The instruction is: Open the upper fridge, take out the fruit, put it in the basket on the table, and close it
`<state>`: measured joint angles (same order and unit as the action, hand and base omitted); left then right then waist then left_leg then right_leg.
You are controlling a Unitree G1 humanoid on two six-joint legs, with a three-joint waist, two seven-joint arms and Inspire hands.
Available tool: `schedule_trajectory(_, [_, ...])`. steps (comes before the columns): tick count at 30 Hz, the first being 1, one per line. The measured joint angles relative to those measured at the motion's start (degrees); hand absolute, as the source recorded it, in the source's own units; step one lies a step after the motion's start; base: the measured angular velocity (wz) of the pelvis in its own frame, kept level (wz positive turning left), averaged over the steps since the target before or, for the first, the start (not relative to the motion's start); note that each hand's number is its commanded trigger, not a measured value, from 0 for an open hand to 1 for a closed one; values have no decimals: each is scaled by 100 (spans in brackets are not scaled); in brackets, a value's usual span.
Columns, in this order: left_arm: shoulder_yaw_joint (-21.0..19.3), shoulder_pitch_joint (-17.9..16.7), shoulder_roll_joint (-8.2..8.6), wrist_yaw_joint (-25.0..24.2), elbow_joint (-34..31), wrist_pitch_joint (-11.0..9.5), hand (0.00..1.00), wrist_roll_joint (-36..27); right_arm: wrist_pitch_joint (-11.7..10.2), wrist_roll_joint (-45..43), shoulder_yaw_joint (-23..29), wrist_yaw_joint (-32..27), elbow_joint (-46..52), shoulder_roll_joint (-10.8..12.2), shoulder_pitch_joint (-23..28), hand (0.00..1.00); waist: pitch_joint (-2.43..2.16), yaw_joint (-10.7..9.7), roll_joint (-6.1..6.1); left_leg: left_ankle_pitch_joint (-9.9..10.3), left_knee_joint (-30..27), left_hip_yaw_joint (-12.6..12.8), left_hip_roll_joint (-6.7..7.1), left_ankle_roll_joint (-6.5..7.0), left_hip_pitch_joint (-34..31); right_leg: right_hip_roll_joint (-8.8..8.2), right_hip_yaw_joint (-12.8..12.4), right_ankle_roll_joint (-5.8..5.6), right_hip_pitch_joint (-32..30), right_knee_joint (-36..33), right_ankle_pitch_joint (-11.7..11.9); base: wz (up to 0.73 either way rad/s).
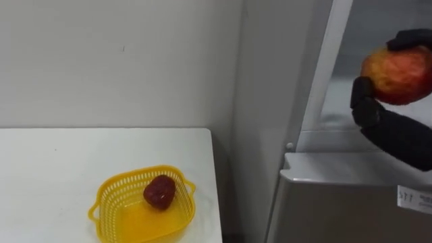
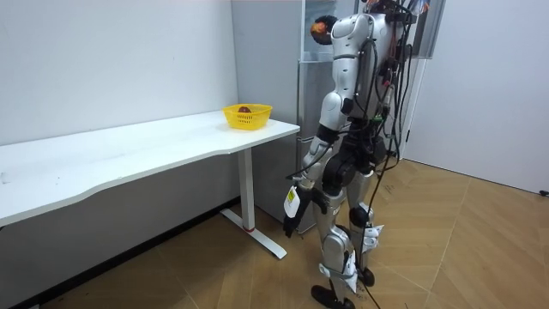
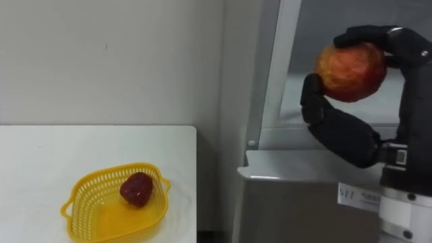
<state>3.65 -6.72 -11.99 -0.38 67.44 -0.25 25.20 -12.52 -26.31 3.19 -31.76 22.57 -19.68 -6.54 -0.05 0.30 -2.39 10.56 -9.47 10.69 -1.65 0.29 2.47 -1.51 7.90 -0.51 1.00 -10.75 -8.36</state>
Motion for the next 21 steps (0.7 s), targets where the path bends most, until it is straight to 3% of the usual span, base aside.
schedule_trajectory(9, [229, 162, 9, 94, 42, -15, 0, -95, -60, -782, -660, 86, 26, 174, 0, 100, -2, 42, -4, 0, 15, 1, 1, 0, -10, -1, -8, 0, 2, -3, 0, 0])
schedule_trajectory(13, [361, 266, 9, 90, 52, -56, 0, -223, -68, -808, -1020, 410, 25, 185, 0, 100, 2, 118, -16, -1, 15, -4, 4, 1, 15, -2, -3, 0, 16, 5, 0, 0])
schedule_trajectory(15, [457, 347, -15, 86, 52, -144, 0, -257, -73, -816, -1161, 578, 18, 185, 0, 100, 29, 171, -65, -1, 2, -45, 5, 1, 0, -2, 13, 0, 23, 6, 0, 6])
schedule_trajectory(21, [449, 461, -86, 44, 75, -150, 0, -243, -90, -886, -1382, 702, 8, 150, -29, 100, 72, 388, -182, -1, 18, -136, 11, 1, -46, -3, 75, -1, 19, 15, 0, 6])
